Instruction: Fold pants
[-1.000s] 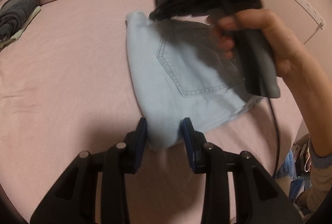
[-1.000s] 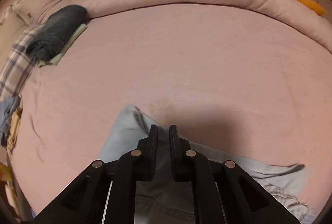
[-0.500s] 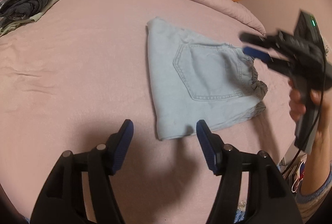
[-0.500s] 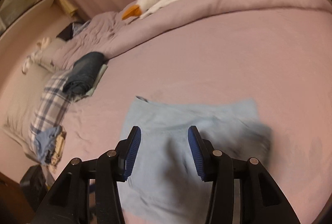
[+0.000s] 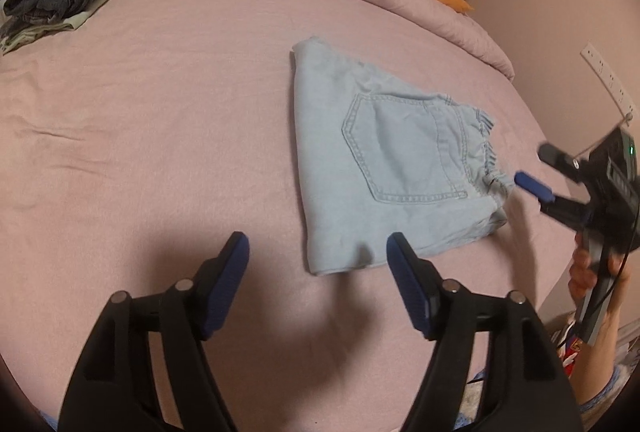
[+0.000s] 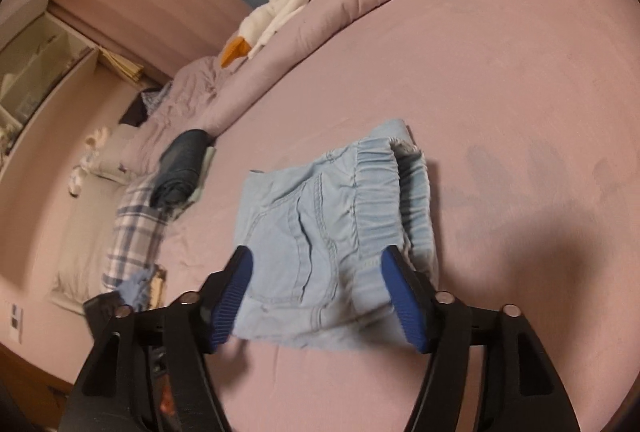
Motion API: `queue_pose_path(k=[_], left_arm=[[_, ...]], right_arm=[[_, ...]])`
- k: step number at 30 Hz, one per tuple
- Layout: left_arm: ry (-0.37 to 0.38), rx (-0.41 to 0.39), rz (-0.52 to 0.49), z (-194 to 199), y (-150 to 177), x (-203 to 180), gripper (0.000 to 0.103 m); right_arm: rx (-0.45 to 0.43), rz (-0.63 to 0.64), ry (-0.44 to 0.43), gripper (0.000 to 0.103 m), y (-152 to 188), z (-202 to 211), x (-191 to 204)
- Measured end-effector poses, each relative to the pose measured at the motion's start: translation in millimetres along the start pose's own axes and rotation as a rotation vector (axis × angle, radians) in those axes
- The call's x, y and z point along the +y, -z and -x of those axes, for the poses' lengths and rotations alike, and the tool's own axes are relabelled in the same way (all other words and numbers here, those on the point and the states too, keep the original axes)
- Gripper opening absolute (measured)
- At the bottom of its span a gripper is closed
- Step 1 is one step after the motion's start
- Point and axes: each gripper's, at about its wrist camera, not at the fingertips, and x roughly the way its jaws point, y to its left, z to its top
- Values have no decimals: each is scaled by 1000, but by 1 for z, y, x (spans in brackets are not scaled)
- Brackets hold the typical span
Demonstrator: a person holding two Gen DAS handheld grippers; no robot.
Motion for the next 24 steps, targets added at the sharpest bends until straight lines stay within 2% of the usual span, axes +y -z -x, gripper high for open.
queue_pose_path(k=[5,8,10,16,19,24], left_arm=[[57,7,77,2,-9,14,90],[145,38,163,-2,-16,29,92],[208,73,236,-8,-20,39,95],[284,93,406,-29,-30,63,102],[306,84,391,-30,-36,63,102],[340,115,350,-39,-45,58,103]], right_arm=[[4,-20,19,88,5,9,-13],[13,-48,4,96,5,13,-25],[18,-65,19,96,4,12,-31],[63,-101,39,96,0,3,-54],[81,-122,42,96,-4,-3,-65],[112,-144,-37,96,-12,-11,-72]])
